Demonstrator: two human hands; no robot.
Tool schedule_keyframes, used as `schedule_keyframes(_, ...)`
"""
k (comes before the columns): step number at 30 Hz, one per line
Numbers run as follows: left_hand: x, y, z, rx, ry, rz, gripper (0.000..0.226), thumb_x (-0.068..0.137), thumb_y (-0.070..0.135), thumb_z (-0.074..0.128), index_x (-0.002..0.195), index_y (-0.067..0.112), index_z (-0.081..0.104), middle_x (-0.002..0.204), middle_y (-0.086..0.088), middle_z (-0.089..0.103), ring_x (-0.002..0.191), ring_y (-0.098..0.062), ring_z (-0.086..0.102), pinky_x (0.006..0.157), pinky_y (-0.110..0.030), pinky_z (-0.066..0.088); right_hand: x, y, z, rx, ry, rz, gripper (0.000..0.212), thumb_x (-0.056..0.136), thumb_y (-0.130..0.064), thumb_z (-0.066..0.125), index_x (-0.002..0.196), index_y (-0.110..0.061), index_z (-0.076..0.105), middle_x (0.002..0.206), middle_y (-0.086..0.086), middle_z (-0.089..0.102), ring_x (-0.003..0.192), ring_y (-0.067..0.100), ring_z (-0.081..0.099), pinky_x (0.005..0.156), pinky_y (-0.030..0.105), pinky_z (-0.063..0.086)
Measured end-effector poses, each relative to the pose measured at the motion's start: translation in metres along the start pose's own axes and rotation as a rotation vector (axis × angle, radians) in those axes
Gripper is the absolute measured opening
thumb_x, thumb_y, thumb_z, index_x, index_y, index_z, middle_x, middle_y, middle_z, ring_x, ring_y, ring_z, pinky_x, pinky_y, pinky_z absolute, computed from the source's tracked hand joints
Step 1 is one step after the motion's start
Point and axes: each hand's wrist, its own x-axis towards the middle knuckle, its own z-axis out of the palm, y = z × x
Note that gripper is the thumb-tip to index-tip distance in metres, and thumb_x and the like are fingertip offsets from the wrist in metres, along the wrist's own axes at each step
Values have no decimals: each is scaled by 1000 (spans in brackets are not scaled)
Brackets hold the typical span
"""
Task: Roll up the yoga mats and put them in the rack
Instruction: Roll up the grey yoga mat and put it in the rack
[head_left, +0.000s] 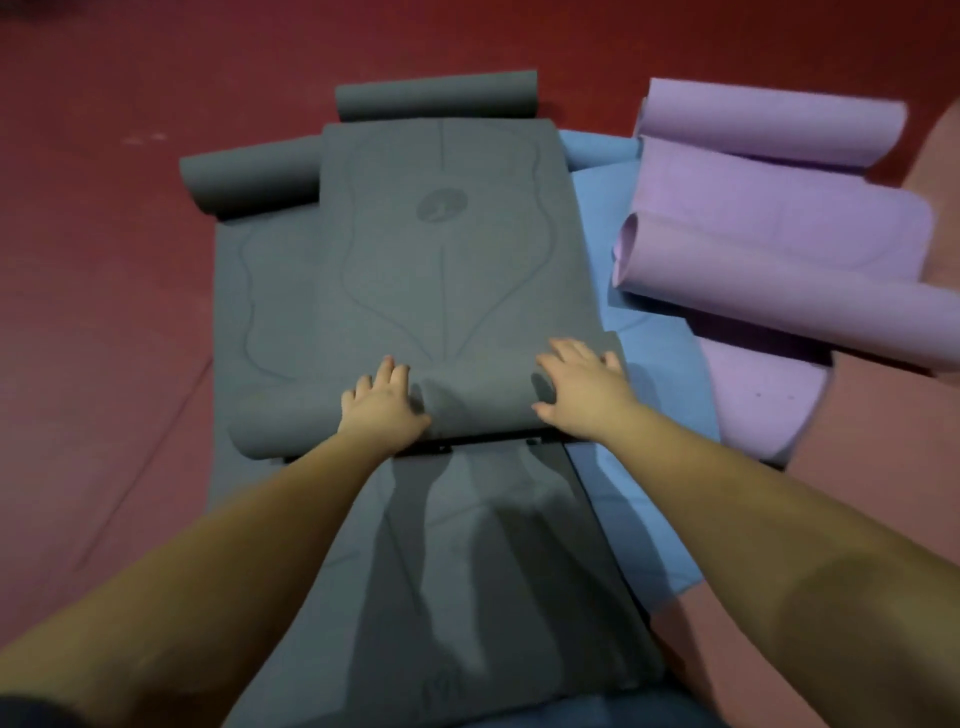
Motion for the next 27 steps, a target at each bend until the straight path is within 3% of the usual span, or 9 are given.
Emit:
schedule_keyframes(3, 16, -4, 19, 30, -89, -68, 88, 90, 58, 52, 158, 23, 8, 164, -1, 16, 145, -35, 22, 114, -48, 22, 25, 1, 17, -26, -36, 52, 93, 85, -61, 58, 157, -27, 10, 165, 5, 3, 151, 24, 9, 118, 49, 12)
schedule_keyframes(6, 15, -11, 44, 102, -149, -53, 92, 92, 63, 47, 159, 23, -2, 160, -3, 25, 145, -35, 21, 114, -47, 22, 24, 8, 51, -74, -112, 101, 100, 84, -69, 53, 157, -25, 0, 156, 9, 31, 142, 28, 28, 116, 49, 14)
schedule_keyframes(8, 9, -16, 55, 198, -156, 27, 90, 92, 64, 46, 159, 23, 2, 155, -7, 32, 140, -35, 27, 111, -46, 25, 13, 16, 70, -166, -195, 108, 95, 83, -74, 49, 156, -23, 17, 143, 5, 45, 135, 28, 34, 112, 47, 19)
schedule_keyframes(11, -5, -24, 69, 298, -37, 149, 81, 84, 66, 56, 149, 23, 32, 138, -11, 39, 125, -35, 36, 102, -45, 33, -8, 17, 89, -236, -210, 35, 81, 75, -77, 56, 135, -22, 48, 133, 4, 45, 127, 25, 36, 105, 43, 26)
schedule_keyframes(13, -11, -29, 72, 256, 31, 153, 78, 78, 63, 65, 137, 18, 41, 139, -11, 35, 122, -36, 37, 100, -45, 34, -21, 16, 100, -104, -227, 29, 77, 71, -70, 67, 126, -21, 46, 129, 6, 48, 123, 27, 43, 100, 40, 33)
schedule_keyframes(16, -25, -37, 75, 240, -25, 118, 95, 77, 63, 70, 147, 16, 28, 150, -7, 30, 127, -35, 40, 103, -45, 33, -46, 12, 103, 200, -323, 104, 67, 75, -51, 75, 123, -21, 39, 123, 10, 59, 112, 33, 58, 88, 40, 48)
schedule_keyframes(20, -58, -47, 62, 425, -25, 110, 100, 83, 57, 67, 157, 24, 8, 147, -8, 31, 129, -31, 36, 104, -40, 32, -79, -9, 84, -49, -145, -70, 33, 87, -29, 61, 118, -22, 52, 120, 2, 62, 114, 26, 58, 91, 36, 42)
schedule_keyframes(24, -89, -50, 28, 415, 74, 94, 76, 85, 50, 64, 147, 24, 28, 141, -8, 34, 127, -31, 35, 101, -42, 32, -113, -29, 50, -127, 132, -310, 21, 57, -10, 67, 69, -21, 53, 68, 0, 56, 63, 25, 59, 54, 32, 39)
schedule_keyframes(27, -120, -49, 4, 298, 51, 102, 83, 80, 53, 70, 144, 18, 30, 143, -4, 41, 131, -26, 40, 106, -44, 29, -146, -32, 10, -222, 249, -423, 19, 56, -12, 65, 67, -21, 52, 66, 0, 52, 60, 25, 56, 52, 31, 36)
